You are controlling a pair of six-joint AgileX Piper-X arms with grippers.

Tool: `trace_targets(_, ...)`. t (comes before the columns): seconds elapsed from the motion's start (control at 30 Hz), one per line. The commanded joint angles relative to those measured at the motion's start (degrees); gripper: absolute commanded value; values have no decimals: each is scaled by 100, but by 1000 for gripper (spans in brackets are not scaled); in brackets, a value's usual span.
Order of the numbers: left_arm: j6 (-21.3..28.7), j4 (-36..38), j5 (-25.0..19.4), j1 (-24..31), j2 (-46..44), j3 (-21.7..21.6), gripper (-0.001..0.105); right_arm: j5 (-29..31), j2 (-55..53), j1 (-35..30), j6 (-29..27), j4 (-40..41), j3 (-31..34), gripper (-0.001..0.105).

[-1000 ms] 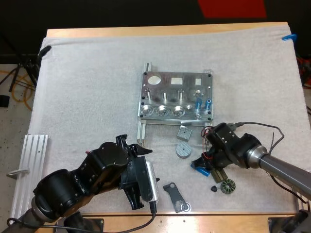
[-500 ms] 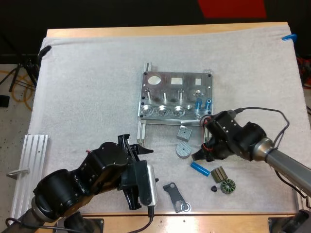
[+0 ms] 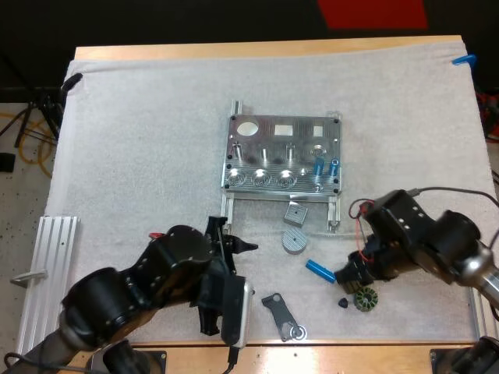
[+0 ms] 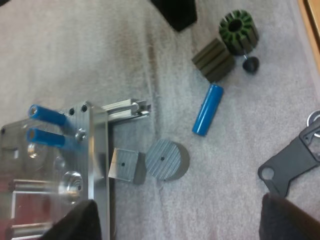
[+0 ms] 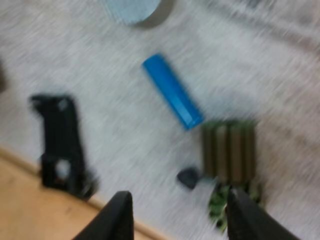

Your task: Load cells from right to left

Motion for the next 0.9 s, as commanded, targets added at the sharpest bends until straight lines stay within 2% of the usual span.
trace_targets(0.0, 64, -71, 46, -9, 126, -33, 65, -196, -187, 1, -49, 124, -60, 43)
trace_targets(0.33, 175, -587, 266, -9, 954, -33, 65, -618, -1504, 1, 504, 447, -60, 43)
trace_targets(0.43, 627, -770, 266, -9, 1181, -33, 65, -697, -1826, 1, 678, 510, -60, 43)
trace_targets(0.5, 1140, -791, 266, -9, 1357, -33, 65, -696, -2096, 1, 852, 510, -98, 43)
trace_targets(0.6, 1636, -791, 266, -9, 1636, -33, 65, -696, -2330, 1, 857, 510, -231, 43)
trace_targets(0.7, 1835, -821, 300, -9, 1944, -33, 65, -696, -2462, 1, 857, 510, -431, 43)
trace_targets(0.87, 1876, -1202, 358, -9, 2377, -33, 65, -696, -2479, 1, 857, 510, -704, 43)
